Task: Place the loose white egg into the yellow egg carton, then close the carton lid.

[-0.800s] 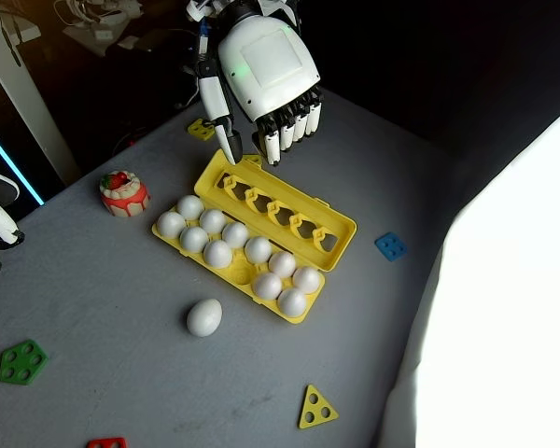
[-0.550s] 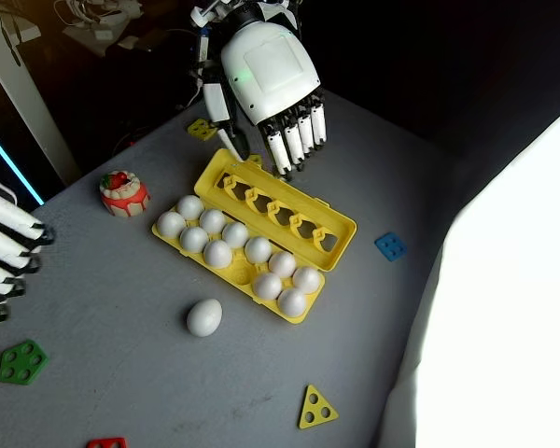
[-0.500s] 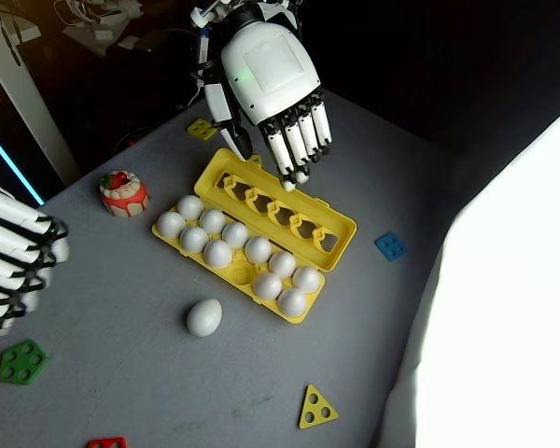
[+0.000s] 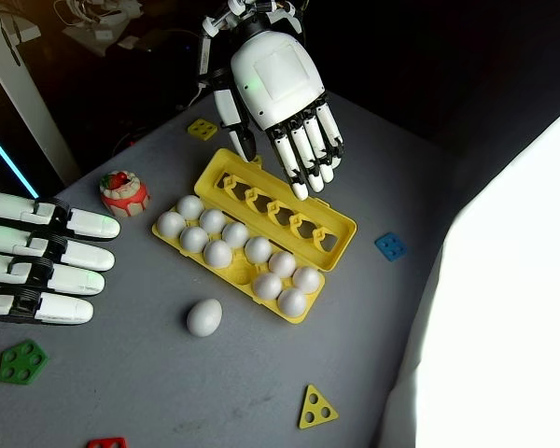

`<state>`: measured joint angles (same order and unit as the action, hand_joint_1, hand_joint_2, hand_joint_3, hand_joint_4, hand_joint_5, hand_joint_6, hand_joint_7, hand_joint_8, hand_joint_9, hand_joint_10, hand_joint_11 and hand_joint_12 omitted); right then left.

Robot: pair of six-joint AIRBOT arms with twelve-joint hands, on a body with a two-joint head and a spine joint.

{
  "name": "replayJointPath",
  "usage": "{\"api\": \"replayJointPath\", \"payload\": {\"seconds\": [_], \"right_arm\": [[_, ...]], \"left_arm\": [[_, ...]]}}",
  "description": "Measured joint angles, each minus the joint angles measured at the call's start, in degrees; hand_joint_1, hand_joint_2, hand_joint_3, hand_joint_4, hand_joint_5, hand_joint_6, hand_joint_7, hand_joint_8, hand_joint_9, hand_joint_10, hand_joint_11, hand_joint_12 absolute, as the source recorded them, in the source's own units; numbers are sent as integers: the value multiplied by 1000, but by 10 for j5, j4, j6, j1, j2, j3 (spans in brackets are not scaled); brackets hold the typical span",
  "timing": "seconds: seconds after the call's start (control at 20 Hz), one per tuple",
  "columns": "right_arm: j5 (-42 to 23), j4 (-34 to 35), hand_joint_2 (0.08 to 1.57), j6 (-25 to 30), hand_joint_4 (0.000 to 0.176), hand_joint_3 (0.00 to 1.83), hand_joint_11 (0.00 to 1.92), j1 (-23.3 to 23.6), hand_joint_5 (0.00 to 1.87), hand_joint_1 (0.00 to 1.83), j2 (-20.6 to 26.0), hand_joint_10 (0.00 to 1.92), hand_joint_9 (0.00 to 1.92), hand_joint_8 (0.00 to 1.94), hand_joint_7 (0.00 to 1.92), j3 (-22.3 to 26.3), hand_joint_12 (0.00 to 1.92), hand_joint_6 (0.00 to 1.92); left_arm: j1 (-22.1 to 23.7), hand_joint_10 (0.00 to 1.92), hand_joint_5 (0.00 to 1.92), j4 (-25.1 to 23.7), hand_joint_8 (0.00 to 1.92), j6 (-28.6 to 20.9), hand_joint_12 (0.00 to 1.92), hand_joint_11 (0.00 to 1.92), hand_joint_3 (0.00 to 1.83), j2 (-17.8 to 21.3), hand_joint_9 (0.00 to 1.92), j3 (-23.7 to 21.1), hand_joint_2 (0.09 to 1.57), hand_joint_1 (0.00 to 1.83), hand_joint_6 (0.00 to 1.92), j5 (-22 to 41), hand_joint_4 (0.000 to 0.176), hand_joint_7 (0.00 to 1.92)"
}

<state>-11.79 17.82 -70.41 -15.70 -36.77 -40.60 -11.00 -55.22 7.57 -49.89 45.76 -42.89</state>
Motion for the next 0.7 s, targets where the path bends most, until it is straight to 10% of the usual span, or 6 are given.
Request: {"api": "replayJointPath", "payload": {"seconds": [0.7], "right_arm": [[60, 111, 1147, -2, 0, 0, 9, -26, 15, 1191, -181, 0, 0, 0, 0, -185, 4, 6]], "left_arm": [[23, 1, 260, 43, 0, 23, 772, 0, 3, 4, 225, 16, 1335, 481, 1, 7, 14, 238]]}}
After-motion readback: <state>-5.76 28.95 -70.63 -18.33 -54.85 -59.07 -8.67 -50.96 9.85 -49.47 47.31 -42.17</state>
